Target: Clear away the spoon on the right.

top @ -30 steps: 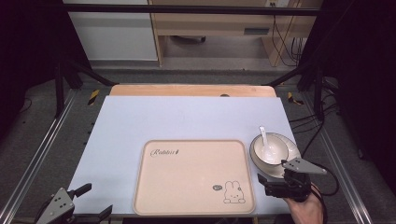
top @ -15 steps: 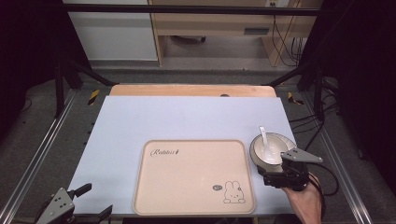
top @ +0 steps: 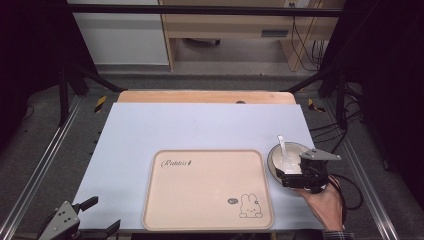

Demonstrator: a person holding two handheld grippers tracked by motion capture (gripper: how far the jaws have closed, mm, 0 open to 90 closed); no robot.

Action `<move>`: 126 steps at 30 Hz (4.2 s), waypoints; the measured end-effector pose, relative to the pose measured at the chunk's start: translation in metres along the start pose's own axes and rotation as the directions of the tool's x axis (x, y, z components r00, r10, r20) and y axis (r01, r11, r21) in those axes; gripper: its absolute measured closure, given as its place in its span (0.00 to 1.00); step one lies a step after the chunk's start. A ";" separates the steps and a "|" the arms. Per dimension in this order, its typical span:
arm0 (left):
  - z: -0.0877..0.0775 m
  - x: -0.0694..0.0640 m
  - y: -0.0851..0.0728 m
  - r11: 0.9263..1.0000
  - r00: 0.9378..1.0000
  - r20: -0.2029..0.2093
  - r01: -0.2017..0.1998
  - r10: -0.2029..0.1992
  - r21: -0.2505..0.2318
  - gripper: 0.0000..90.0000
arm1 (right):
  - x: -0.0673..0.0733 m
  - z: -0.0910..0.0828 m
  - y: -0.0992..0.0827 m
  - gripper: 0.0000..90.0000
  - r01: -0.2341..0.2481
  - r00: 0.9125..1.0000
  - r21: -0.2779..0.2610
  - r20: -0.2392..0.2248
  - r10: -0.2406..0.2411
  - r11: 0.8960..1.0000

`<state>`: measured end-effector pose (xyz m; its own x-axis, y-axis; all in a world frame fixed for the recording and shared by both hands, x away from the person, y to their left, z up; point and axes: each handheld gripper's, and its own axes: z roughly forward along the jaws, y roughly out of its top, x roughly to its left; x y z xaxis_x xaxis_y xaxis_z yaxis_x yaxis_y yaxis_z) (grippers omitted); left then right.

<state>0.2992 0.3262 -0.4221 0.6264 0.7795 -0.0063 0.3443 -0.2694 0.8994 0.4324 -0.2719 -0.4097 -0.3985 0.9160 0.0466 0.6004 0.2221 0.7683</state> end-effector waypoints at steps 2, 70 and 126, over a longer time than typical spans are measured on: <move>0.000 0.000 0.000 1.000 1.000 0.001 -0.001 0.001 0.001 0.01 | -0.002 0.003 0.002 0.02 -0.006 1.000 0.017 -0.009 0.006 1.000; 0.000 0.000 0.000 1.000 1.000 0.000 -0.003 0.003 0.002 0.02 | -0.013 0.030 0.050 0.83 -0.023 0.996 0.105 0.094 0.013 0.994; 0.000 0.000 0.000 1.000 1.000 0.000 -0.007 0.007 0.005 0.02 | 0.061 -0.027 0.075 0.83 0.105 0.978 0.292 -0.206 -0.044 0.951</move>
<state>0.2992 0.3258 -0.4222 0.6283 0.7780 -0.0002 0.3436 -0.2773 0.8973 0.4346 -0.2085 -0.3321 -0.5588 0.8169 0.1429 0.7316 0.4044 0.5488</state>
